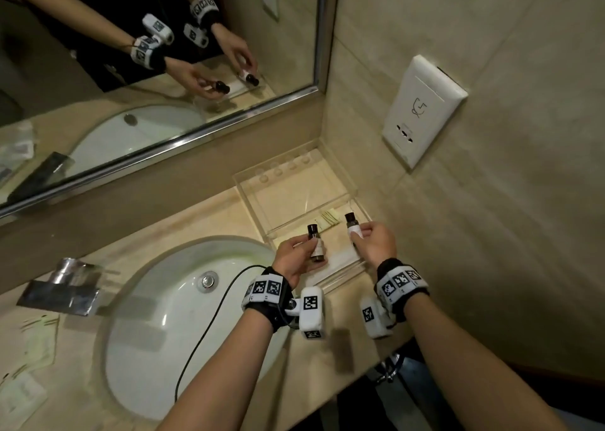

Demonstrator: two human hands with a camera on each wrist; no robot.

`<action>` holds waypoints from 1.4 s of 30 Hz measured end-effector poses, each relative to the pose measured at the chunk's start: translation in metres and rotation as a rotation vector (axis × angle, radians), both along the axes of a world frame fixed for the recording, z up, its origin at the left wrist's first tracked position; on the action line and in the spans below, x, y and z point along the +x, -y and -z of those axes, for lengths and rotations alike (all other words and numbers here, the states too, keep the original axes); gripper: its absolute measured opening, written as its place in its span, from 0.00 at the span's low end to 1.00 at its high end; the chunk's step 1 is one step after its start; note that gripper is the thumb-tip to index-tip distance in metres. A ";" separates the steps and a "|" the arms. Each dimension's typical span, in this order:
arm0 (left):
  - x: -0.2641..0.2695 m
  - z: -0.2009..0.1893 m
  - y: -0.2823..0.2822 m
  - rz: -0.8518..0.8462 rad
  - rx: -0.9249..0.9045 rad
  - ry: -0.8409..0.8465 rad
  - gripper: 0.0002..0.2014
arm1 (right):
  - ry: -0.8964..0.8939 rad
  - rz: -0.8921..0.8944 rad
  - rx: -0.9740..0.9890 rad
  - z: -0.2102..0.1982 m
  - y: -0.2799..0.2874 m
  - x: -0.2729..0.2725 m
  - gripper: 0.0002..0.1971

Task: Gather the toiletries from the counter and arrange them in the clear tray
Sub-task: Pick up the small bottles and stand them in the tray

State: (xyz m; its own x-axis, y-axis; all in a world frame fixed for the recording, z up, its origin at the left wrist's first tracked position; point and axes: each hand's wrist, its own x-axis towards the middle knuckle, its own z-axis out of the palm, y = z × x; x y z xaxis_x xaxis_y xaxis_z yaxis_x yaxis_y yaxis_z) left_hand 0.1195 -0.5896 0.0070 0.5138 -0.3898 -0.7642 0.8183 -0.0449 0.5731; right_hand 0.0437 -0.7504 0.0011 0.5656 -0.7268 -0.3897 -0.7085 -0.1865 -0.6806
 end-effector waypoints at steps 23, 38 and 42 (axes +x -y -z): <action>0.000 0.049 0.073 0.020 0.339 0.209 0.18 | -0.162 -0.329 -0.527 0.038 0.017 0.016 0.15; -0.008 0.053 0.118 0.051 0.527 0.398 0.16 | -0.141 -0.345 -0.495 0.034 0.028 0.004 0.08; -0.004 0.051 0.123 0.070 0.565 0.399 0.13 | -0.123 -0.355 -0.474 0.031 0.030 0.002 0.07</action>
State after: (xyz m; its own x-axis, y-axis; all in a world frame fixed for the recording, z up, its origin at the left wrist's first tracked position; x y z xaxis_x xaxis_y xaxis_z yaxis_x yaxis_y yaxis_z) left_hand 0.1152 -0.7125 -0.0440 0.7857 -0.0298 -0.6178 0.5346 -0.4696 0.7026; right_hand 0.0460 -0.7803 -0.0297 0.7768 -0.6122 -0.1476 -0.6156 -0.6888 -0.3828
